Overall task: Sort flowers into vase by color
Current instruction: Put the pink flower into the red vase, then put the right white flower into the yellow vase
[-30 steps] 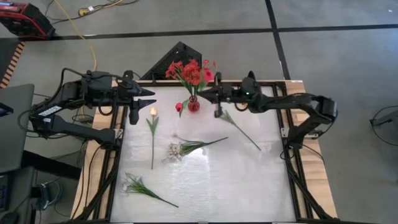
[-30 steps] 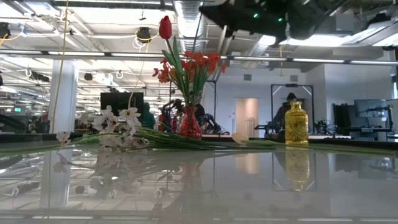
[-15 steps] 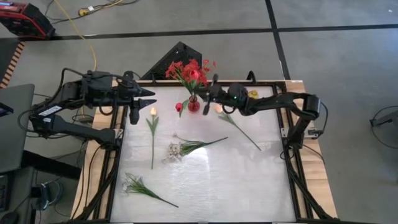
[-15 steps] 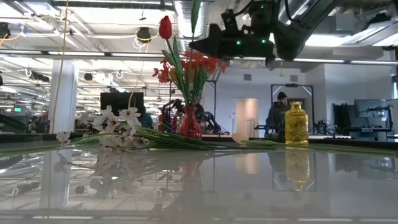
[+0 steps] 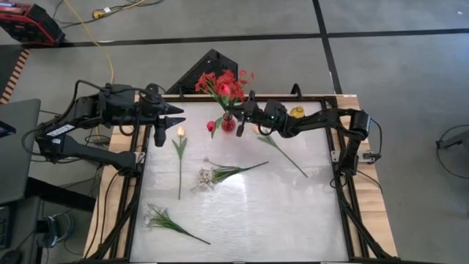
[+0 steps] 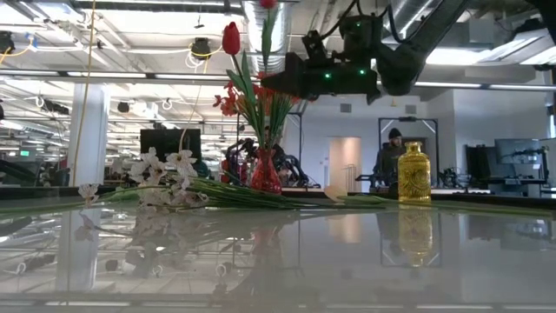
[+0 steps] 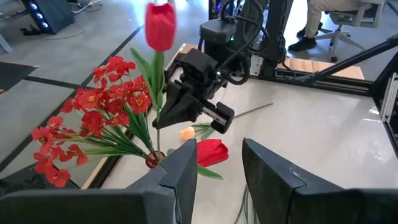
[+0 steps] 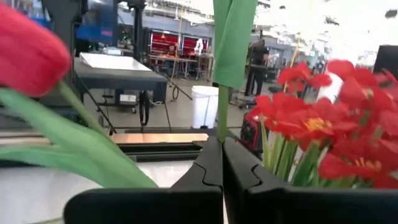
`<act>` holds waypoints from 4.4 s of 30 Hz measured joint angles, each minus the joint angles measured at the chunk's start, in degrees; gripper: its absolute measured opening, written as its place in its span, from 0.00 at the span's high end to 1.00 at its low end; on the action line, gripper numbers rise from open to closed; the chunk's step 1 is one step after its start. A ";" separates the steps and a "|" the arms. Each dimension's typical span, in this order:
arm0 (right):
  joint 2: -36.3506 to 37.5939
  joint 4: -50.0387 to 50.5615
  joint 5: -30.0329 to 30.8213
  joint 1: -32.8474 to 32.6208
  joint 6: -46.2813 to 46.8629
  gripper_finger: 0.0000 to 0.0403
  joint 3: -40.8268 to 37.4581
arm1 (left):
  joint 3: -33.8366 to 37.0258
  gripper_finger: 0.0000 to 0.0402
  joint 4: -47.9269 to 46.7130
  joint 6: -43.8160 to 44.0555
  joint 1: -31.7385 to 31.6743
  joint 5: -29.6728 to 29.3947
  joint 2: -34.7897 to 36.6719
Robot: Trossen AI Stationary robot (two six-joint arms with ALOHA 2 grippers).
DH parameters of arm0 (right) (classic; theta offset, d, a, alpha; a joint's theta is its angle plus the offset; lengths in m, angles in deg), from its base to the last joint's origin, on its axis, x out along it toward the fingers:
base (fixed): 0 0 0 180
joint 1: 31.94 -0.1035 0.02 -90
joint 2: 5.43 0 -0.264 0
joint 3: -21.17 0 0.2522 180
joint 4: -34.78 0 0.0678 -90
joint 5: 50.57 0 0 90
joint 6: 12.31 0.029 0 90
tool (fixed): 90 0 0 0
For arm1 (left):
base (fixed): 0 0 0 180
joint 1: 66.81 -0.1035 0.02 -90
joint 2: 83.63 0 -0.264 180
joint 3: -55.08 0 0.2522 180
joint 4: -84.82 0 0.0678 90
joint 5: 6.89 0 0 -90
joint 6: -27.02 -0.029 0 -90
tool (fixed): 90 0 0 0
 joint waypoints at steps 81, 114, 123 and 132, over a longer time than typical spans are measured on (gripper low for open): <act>19.06 74.10 11.85 -8.16 37.29 0.48 -20.41 | 26.54 0.71 18.44 12.33 1.05 3.26 6.84; 55.69 41.60 22.15 11.39 19.29 0.96 -19.17 | 41.03 0.71 33.15 28.45 1.49 -24.89 26.17; 54.68 38.43 17.23 23.11 9.59 0.96 -19.61 | 41.03 0.71 33.71 31.47 1.51 -24.95 18.32; 53.95 38.39 15.97 25.99 11.76 0.96 -19.58 | 41.00 0.71 35.37 31.81 1.51 -20.49 15.42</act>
